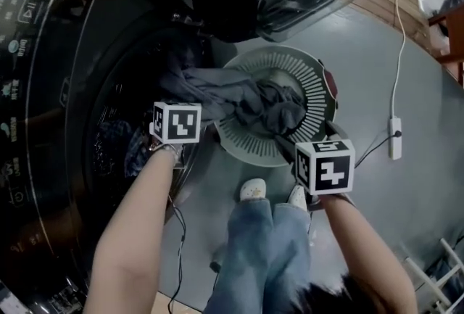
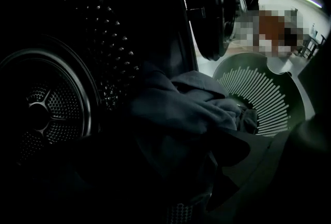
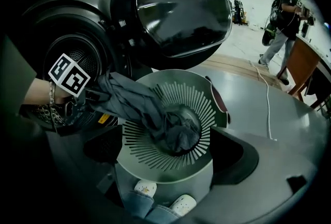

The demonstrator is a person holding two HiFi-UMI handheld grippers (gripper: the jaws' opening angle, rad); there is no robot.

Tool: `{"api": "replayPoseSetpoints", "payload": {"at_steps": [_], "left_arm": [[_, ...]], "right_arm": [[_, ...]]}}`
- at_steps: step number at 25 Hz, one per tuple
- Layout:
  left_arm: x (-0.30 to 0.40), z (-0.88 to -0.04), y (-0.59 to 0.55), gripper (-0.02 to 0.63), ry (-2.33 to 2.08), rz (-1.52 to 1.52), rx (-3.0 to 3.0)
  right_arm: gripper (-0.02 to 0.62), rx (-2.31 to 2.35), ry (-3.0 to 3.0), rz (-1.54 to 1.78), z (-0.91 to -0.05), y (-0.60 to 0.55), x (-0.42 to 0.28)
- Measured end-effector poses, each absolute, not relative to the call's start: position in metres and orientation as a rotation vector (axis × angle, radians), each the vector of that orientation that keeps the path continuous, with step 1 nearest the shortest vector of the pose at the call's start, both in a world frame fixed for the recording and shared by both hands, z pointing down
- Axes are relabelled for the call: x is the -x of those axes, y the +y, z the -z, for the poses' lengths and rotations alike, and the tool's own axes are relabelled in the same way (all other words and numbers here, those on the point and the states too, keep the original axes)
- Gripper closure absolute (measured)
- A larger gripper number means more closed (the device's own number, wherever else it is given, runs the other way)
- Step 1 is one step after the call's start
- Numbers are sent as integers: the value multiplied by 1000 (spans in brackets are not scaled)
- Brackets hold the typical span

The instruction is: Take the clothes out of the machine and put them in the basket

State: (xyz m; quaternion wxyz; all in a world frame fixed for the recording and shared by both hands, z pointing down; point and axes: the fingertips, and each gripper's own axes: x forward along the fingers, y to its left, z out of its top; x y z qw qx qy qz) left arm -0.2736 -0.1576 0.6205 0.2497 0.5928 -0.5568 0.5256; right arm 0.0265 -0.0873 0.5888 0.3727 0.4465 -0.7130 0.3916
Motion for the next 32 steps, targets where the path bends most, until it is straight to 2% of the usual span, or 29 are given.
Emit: {"api": "replayPoseSetpoints", "payload": {"at_steps": [6, 11, 15, 22, 25, 27, 28, 29, 32], "left_arm": [[291, -631, -161, 112, -1441, -1493, -1592], [267, -648, -168, 112, -1240, -1221, -1705], [266, -649, -168, 114, -1227, -1201, -1714], [259, -646, -154, 207, -1315, -1247, -1666], [266, -630, -158, 276, -1449, -1350, -1663], [270, -621, -152, 380, -1501, -1416, -1654], [267, -618, -147, 473, -1503, -1438, -1662], [259, -615, -144, 536, -1499, -1442, -1682], [229, -606, -136, 545, -1483, -1397, -1708]], "right_arm": [[69, -1149, -1816, -1033, -602, -83, -22], [69, -1169, -1812, -1050, -609, -84, -23], [69, -1186, -1805, -1063, -614, -85, -25], [69, -1190, -1795, -1097, -606, -74, -25], [69, -1197, -1798, -1095, -599, -74, -31], [69, -1197, -1795, -1095, -594, -72, -35], [69, -1195, -1795, -1092, -592, -70, -38], [69, -1192, -1795, -1088, -590, -69, -41], [69, -1182, -1804, -1071, -581, -70, -47]]}}
